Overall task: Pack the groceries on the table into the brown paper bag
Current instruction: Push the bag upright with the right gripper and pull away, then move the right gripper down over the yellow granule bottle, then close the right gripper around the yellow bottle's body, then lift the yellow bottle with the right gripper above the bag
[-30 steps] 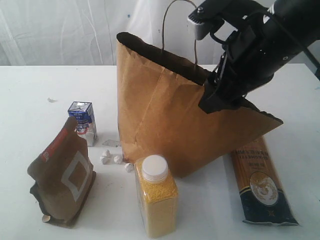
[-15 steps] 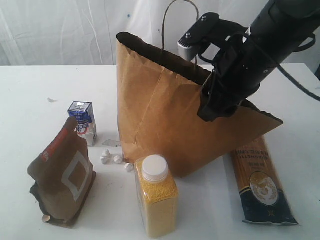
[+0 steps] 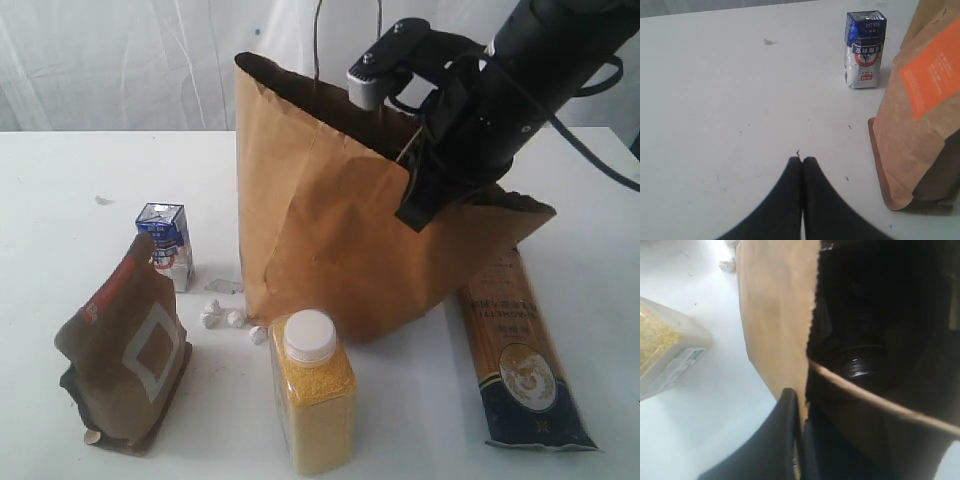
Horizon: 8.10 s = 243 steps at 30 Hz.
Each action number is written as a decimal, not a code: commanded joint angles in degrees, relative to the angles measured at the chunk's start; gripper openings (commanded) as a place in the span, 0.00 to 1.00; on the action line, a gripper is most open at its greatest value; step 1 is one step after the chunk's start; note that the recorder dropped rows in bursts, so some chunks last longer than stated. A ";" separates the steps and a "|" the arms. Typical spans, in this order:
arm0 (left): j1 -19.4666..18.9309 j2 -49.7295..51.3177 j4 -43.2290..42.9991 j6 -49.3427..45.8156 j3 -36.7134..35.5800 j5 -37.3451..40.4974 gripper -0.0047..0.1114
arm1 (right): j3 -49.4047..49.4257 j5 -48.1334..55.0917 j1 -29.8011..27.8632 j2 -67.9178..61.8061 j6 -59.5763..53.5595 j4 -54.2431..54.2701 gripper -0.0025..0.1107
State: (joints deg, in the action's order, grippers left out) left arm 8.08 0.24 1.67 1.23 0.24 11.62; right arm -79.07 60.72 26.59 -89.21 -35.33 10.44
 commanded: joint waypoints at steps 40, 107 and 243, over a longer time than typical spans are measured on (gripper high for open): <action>-0.05 -0.24 0.03 0.07 -0.24 -0.02 0.04 | -8.76 -1.82 4.34 0.96 2.63 -7.32 0.04; -0.05 -0.24 0.03 0.07 -0.24 -0.02 0.04 | 16.27 -13.18 20.31 7.63 34.68 2.86 0.72; -0.05 -0.24 0.03 0.07 -0.24 -0.02 0.04 | -12.73 9.24 31.67 1.64 30.83 -18.79 0.02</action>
State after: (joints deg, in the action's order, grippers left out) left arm 8.08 0.24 1.67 1.23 0.24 11.62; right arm -86.12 70.55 57.66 -88.77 -4.00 -4.96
